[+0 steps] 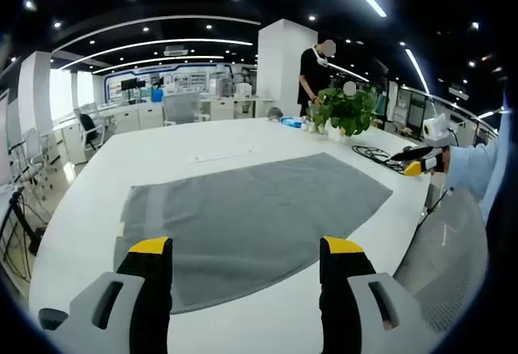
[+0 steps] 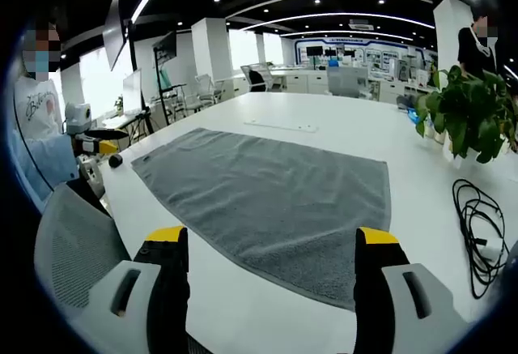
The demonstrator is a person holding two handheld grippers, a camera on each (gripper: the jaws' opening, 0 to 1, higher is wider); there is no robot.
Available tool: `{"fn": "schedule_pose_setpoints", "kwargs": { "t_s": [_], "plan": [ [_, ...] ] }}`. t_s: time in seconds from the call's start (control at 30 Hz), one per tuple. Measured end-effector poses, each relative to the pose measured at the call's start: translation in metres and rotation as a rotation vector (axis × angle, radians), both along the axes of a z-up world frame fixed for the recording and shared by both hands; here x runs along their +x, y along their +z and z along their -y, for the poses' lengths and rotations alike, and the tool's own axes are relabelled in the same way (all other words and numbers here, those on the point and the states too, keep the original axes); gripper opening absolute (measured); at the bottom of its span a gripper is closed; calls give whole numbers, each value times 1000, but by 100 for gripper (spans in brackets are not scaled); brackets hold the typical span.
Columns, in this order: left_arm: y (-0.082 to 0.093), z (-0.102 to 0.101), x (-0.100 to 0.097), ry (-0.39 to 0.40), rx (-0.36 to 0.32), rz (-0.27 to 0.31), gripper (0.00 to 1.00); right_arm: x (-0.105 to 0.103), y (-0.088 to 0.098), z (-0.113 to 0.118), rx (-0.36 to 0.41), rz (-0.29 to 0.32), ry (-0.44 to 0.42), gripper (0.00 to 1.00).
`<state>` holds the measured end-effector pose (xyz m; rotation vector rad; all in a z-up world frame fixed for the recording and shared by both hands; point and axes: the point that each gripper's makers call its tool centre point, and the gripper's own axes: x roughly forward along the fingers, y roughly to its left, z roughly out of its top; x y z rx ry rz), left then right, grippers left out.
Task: Fold the towel on the table until its edges align and the towel forms a compact rectangular stack.
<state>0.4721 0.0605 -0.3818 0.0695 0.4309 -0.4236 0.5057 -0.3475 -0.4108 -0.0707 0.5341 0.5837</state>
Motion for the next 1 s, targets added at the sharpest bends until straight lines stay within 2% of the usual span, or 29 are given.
{"fn": "schedule_pose_setpoints", "kwargs": {
  "t_s": [0.23, 0.57, 0.73, 0.83, 1.0],
  "plan": [
    [1, -3, 0, -6, -11, 4, 76, 1, 3, -3, 4, -5, -20, 84],
    [5, 0, 1, -41, -7, 17, 76, 3, 7, -7, -30, 6, -16, 84],
    [10, -6, -1, -1, 13, 33, 77, 8, 7, -11, -20, 11, 7, 85],
    [9, -10, 1, 23, 5, 36, 77, 8, 5, -12, -34, 10, 40, 85],
    [8, -12, 1, 38, 33, 37, 76, 8, 7, -11, -22, 22, 65, 85]
  ]
}}
